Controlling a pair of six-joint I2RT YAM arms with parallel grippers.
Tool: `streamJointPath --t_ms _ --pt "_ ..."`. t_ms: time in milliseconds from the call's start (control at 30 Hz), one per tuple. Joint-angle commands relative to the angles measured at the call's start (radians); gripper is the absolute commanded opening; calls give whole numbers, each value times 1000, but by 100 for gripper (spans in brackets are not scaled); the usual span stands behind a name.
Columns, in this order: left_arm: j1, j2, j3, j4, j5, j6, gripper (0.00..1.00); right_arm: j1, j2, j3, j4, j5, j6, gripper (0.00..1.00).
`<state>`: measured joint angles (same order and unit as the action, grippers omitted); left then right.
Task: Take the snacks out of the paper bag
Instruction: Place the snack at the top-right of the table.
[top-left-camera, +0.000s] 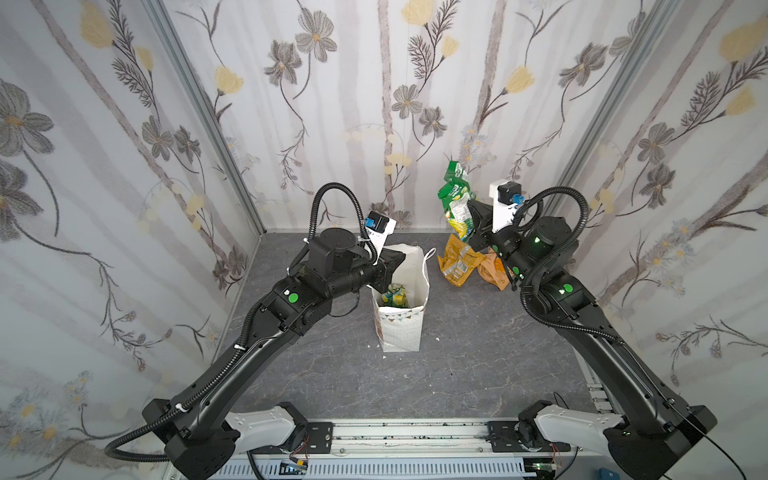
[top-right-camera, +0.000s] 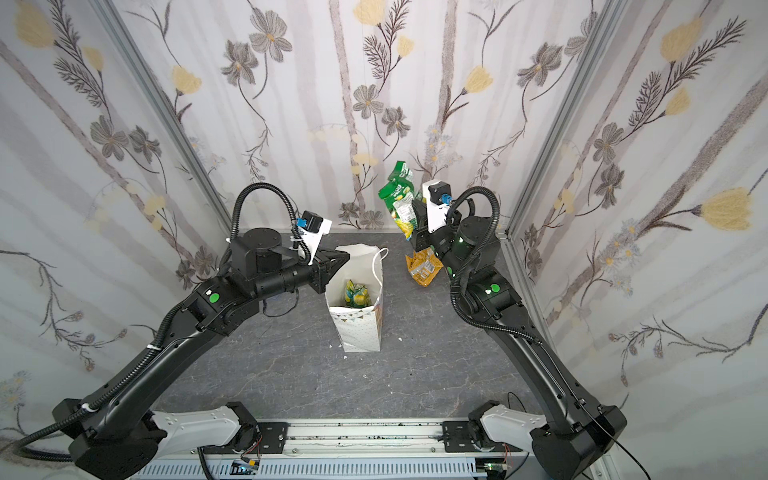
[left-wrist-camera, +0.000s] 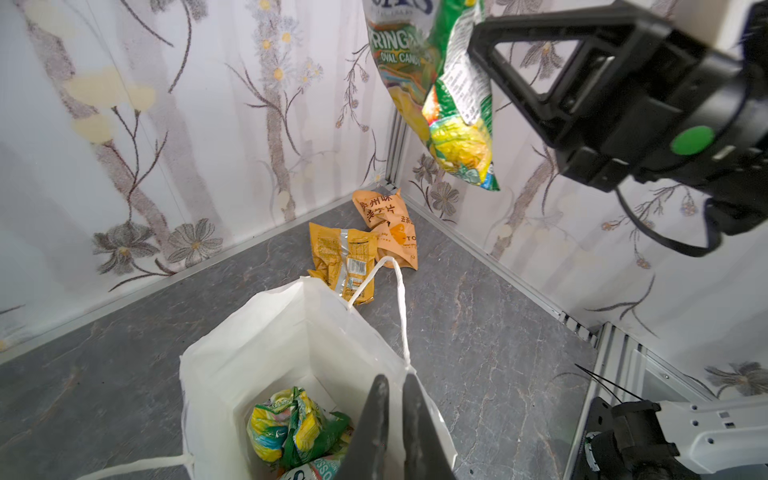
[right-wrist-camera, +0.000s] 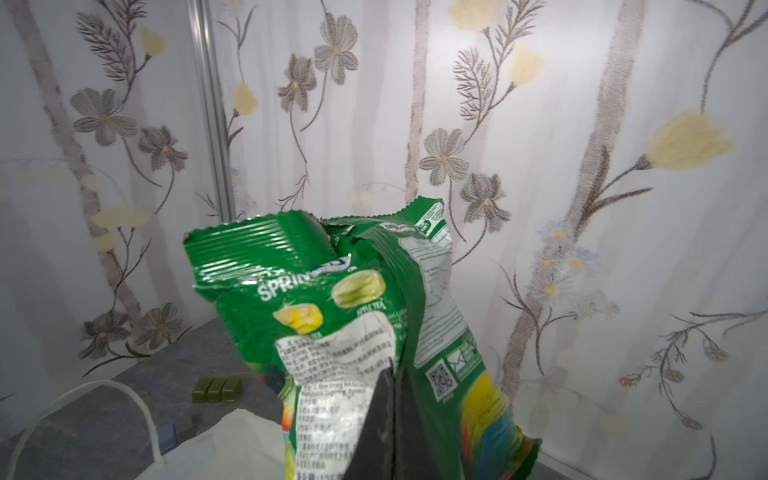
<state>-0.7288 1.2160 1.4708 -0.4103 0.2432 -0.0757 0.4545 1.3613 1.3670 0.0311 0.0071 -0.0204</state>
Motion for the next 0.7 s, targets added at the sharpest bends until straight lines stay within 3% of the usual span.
streamJointPath --t_ms 0,300,667 --pt "-5 -3 13 28 33 -5 15 -65 11 -2 -30 -29 148 0" --pt "-38 35 41 -35 51 41 51 -299 10 -137 -61 -153 317 0" --pt "-91 80 76 -84 -10 105 74 -443 93 -329 -55 -208 408 0"
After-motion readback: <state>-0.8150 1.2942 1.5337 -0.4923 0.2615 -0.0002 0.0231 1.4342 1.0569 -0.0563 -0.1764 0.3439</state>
